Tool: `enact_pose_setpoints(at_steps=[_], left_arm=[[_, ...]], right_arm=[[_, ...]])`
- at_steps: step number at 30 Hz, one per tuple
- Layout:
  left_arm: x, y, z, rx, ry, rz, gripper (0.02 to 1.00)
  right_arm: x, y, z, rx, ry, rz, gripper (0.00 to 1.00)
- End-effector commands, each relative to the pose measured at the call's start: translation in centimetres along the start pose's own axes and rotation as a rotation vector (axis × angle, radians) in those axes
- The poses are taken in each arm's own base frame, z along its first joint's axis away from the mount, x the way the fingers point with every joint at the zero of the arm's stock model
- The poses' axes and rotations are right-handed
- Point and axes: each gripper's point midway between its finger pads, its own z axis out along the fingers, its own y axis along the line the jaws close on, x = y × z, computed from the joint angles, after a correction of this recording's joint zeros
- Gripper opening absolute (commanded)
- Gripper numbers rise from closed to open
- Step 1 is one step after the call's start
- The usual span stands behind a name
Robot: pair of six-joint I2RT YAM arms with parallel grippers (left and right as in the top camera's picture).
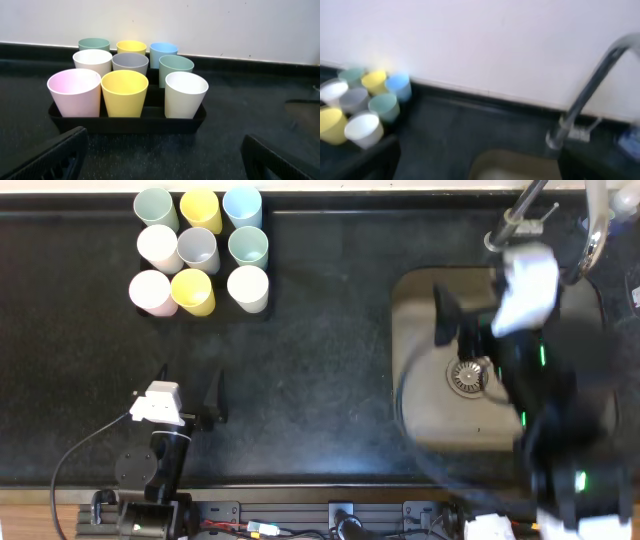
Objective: Store Cups
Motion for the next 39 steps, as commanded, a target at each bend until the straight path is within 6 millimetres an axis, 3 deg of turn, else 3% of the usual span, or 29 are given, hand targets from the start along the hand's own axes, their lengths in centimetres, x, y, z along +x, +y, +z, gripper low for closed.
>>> enact_pose_setpoints(at_steps=[1, 8, 16, 24, 31, 39], left_arm=[[-0.1, -0.1, -0.1, 0.009, -0.005, 0.022, 1.000], [-0.1, -0.1, -0.1, 0.009, -0.005, 0.022, 1.000], [-0.1, -0.1, -0.1, 0.009, -0.005, 0.022, 1.000], [-0.1, -0.1, -0.1, 0.009, -0.005, 0.022, 1.000], [-0.1, -0.1, -0.1, 0.009, -0.005, 0.022, 1.000], [-0.1, -0.1, -0.1, 0.009, -0.005, 0.022, 1.000]], right_arm=[[2.0, 0.1, -2.3, 0.004, -0.116, -0.020, 0.998], [7.2, -1.8, -3.0, 0.129, -0.228, -0.015, 0.996], [10.5, -2.8, -3.6, 0.194, -0.376, -0.006, 0.996], [16.3, -3.0, -1.5, 0.208, -0.309, -0.004, 0.998], [19.9, -3.1, -0.1, 0.209, -0.259, -0.005, 0.998], [20.1, -3.1, 0.1, 0.209, -0.268, -0.005, 0.998]])
